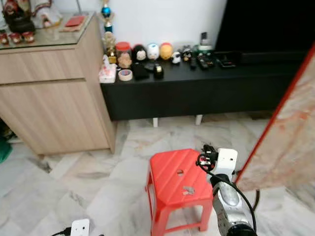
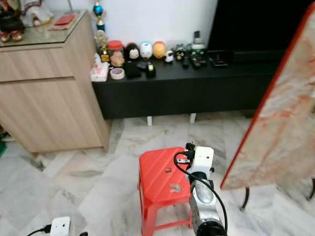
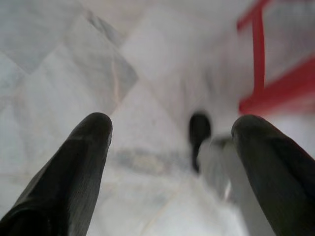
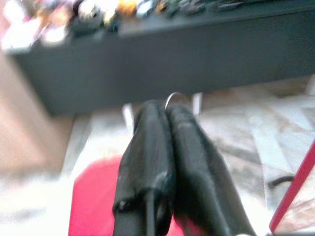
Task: Hang keys on a hook
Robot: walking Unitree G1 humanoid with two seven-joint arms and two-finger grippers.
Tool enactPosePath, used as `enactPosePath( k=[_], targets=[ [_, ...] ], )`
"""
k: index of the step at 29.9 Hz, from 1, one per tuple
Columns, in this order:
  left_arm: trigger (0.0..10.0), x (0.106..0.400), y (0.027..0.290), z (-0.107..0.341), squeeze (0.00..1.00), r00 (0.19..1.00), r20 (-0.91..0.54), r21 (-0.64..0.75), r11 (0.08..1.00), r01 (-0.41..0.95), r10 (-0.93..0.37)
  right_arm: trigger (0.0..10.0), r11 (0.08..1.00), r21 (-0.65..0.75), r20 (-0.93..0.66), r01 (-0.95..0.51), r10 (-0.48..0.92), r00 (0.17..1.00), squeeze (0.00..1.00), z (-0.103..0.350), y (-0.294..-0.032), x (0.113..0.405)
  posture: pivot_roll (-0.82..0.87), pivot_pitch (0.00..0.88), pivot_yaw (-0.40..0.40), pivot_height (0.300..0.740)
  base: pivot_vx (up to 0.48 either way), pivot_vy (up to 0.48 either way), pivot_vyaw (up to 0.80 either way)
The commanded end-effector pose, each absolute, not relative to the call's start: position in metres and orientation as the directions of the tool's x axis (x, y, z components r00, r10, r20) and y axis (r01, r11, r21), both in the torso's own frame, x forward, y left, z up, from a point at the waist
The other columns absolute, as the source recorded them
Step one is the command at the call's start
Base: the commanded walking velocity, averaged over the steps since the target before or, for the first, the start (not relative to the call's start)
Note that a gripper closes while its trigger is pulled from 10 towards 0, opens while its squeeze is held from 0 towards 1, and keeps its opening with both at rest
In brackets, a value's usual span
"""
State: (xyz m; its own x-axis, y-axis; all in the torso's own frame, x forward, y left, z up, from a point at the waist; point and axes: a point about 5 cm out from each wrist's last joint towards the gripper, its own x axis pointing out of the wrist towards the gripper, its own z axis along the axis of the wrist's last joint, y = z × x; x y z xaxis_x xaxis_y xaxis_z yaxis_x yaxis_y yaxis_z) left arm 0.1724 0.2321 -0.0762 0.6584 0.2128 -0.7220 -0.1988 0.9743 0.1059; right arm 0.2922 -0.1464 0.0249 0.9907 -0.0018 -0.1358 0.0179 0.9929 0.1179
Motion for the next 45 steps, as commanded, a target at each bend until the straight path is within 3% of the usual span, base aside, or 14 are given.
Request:
enactPosePath(
  k=[1,14,45],
  targets=[
    [10.0,0.1537,0.2308,-0.0854,0.00,0.608,-0.766,0.103,0.974,-0.204,0.209,10.0,0.993,0.118,-0.101,-0.005,0.017,0.995,0.00,0.0350,-0.1411,0.3005,0.04,0.038,0.018,0.740,-0.274,0.000,0.00],
    [10.0,0.1518,0.2248,-0.0876,0.00,0.604,-0.778,0.115,0.984,-0.139,0.176,10.0,0.993,0.114,-0.109,-0.004,0.016,0.994,0.00,0.0338,-0.1412,0.2997,0.04,0.038,0.016,0.740,0.000,-0.019,0.00],
    [10.0,0.1489,0.2234,-0.0892,0.00,0.595,-0.783,0.110,0.982,-0.152,0.180,10.0,0.994,0.105,-0.107,-0.001,0.012,0.994,0.00,0.0343,-0.1404,0.3004,0.04,0.005,0.015,0.740,0.000,-0.480,0.00]
  ],
)
